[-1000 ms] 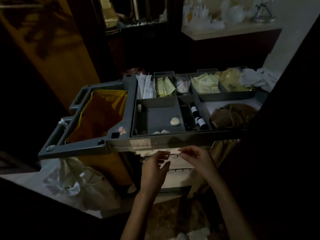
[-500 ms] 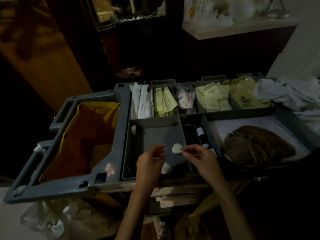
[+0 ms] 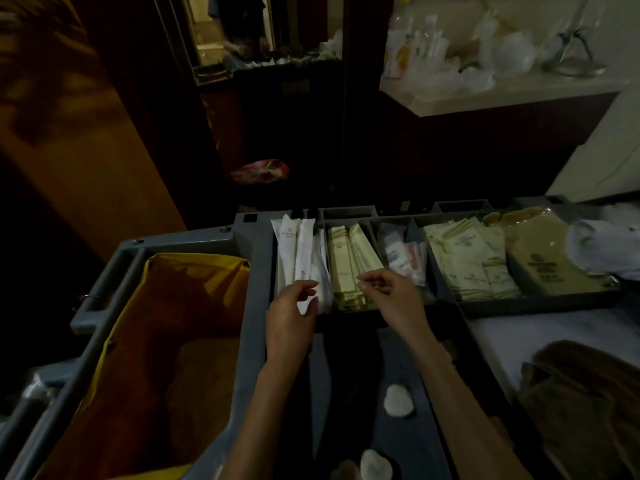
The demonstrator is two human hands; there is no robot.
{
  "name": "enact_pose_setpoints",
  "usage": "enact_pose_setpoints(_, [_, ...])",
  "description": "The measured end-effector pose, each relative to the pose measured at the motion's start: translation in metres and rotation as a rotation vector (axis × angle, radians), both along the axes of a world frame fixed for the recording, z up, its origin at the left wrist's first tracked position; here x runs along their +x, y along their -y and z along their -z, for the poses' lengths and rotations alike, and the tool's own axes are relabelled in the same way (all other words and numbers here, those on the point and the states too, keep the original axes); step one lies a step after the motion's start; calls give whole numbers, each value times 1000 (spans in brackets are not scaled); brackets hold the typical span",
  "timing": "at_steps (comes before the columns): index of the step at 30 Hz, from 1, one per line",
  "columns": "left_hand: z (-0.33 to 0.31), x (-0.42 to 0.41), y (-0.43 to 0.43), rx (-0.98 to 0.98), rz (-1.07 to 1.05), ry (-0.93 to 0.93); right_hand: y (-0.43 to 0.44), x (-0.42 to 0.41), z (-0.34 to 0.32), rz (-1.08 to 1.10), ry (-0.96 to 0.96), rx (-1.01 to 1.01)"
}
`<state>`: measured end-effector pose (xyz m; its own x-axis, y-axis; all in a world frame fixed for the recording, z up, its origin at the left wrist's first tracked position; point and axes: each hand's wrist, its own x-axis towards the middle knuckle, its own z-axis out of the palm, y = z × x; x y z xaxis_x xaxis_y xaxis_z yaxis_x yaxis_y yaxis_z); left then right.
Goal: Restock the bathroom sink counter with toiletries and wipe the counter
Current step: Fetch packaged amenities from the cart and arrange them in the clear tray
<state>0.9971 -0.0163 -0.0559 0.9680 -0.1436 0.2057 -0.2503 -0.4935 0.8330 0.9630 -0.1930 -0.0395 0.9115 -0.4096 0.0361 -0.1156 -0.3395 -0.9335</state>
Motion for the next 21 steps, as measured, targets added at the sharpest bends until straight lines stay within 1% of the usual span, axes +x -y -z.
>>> enact_pose_setpoints(4, [5,26,2,28,26,-5,-2,42,7,97,-72,-63])
enact_pose_setpoints(6, [12,30,3,21,24,-46,-3,56,13,143,-126,-177])
enact_pose_setpoints(9, [24,31,3,24,26,-5,-8,69,19,178,-226,-351])
enact_pose_setpoints(11, [26,32,4,12,28,14,-15,75,21,188,-264,-443])
enact_pose_setpoints(14, [28,33,4,-14,33,-7,-26,79,24,198,-330,-550])
enact_pose_setpoints(16, [28,32,3,-28,38,-9,-30,80,23,179,-372,-529])
enact_pose_setpoints(18, [28,32,2,-44,45,-3,-33,80,20,149,-400,-468])
enact_pose_setpoints(20, [27,32,2,-57,48,-13,-34,78,20,111,-399,-409])
enact_pose_setpoints(21, [27,32,3,-74,43,-22,-33,76,20,103,-382,-346])
